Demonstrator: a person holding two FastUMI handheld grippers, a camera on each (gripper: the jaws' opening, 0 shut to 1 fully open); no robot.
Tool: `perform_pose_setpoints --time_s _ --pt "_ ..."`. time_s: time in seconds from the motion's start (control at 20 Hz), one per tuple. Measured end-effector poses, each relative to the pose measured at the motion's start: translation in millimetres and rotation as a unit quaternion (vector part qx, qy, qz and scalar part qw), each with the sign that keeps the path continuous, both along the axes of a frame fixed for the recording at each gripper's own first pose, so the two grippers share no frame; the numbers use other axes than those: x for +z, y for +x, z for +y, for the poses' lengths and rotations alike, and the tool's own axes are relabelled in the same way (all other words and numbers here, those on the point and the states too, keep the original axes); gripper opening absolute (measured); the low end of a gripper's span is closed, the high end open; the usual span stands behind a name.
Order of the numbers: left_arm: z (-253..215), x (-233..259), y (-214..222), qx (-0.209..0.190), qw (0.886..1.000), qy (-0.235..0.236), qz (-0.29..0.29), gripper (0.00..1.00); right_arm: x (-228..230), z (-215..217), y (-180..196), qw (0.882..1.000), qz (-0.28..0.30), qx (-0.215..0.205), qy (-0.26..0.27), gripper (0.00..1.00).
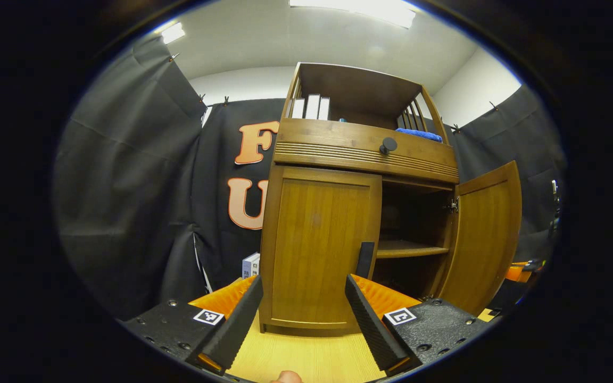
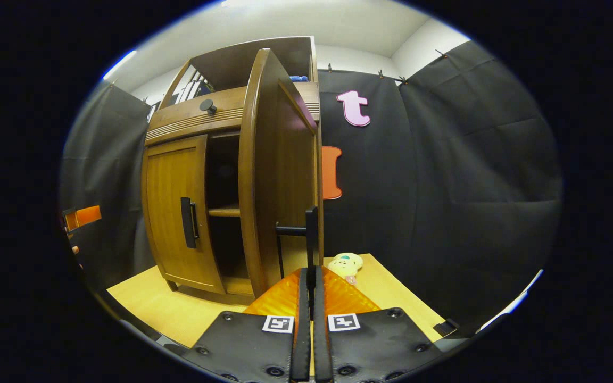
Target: Open the right door of the double-door shoe cabinet with the right hand, and open the left door with the left hand.
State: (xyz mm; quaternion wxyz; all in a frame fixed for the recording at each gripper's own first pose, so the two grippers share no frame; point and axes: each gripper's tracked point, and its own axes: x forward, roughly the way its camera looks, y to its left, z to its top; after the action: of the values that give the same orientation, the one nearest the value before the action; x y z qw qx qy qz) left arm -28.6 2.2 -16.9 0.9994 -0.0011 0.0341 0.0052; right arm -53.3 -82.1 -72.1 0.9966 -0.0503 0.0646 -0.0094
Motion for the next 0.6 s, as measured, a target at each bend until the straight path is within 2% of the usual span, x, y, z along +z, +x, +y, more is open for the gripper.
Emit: perform_pose_setpoints --time_s 0.1,0.2,0.25,0.3,0.45,0.55,0.6 --pt "-3 0 1 0.000 1.000 -0.002 0.000 0.95 1 -11 -2 1.000 -0.002 -0.008 -0.005 0.17" --pt "-8 -2 4 -0.003 1.000 -0.005 0.002 0.92 5 -24 -3 1.000 -0.003 -0.019 -0.006 0.17" --pt "-11 -3 5 -0.005 1.000 -0.006 0.003 0.97 5 -30 -4 1.000 -0.005 -0.024 -0.005 0.17" --pt "-13 -3 7 -0.008 1.000 -0.005 0.005 0.92 5 -37 -6 0.999 -0.006 -0.031 -0.006 0.17" --pt "-15 -3 12 -0.005 1.000 0.001 0.004 0.95 5 -53 -7 0.999 -0.008 -0.044 -0.011 0.17" --pt "-16 -3 14 -0.003 1.000 0.003 0.003 0.95 5 -62 -7 0.999 -0.008 -0.046 -0.005 0.00" --pt "-16 -4 15 0.000 1.000 0.003 0.004 0.95 4 -63 -7 0.999 -0.008 -0.045 -0.001 0.08"
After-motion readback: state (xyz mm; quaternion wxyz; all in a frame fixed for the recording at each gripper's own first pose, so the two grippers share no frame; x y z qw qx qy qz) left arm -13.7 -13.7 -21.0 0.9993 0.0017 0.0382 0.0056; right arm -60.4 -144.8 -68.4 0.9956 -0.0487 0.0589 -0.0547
